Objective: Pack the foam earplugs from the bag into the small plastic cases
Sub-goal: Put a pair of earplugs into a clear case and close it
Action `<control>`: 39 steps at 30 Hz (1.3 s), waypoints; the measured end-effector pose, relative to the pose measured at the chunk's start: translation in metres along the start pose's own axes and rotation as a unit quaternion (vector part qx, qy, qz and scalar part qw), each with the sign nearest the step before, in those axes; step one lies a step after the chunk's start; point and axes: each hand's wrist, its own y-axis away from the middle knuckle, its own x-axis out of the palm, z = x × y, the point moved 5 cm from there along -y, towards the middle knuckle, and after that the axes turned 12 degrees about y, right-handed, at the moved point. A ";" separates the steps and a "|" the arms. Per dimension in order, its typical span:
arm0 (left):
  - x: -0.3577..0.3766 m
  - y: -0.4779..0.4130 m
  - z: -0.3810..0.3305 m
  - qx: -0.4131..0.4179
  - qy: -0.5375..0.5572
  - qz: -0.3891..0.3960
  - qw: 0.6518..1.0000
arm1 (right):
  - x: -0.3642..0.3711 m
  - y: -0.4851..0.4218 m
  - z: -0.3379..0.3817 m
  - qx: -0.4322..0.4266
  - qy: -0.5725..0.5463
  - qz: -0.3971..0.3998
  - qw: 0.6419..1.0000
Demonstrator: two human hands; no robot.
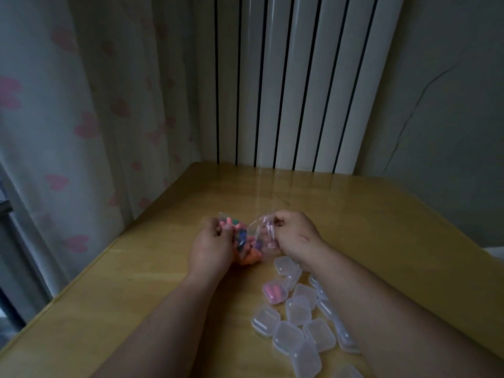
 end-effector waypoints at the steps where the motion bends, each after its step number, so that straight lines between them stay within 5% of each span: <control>1: 0.000 0.002 -0.004 0.006 -0.011 -0.001 1.000 | 0.000 0.001 0.000 -0.007 0.024 0.008 1.000; 11: 0.001 0.003 -0.008 0.045 -0.085 -0.015 0.995 | 0.014 0.002 0.017 -0.082 0.248 0.007 0.965; 19: 0.002 0.004 -0.009 0.054 -0.087 -0.014 0.995 | 0.020 0.001 0.024 -0.095 0.320 -0.020 0.943; 29: 0.002 0.009 -0.016 0.064 -0.096 -0.019 0.993 | 0.023 -0.003 0.024 -0.056 0.282 -0.032 0.957; 39: 0.000 0.009 -0.016 0.056 -0.103 -0.031 0.993 | 0.009 -0.004 0.008 0.058 0.001 0.008 0.998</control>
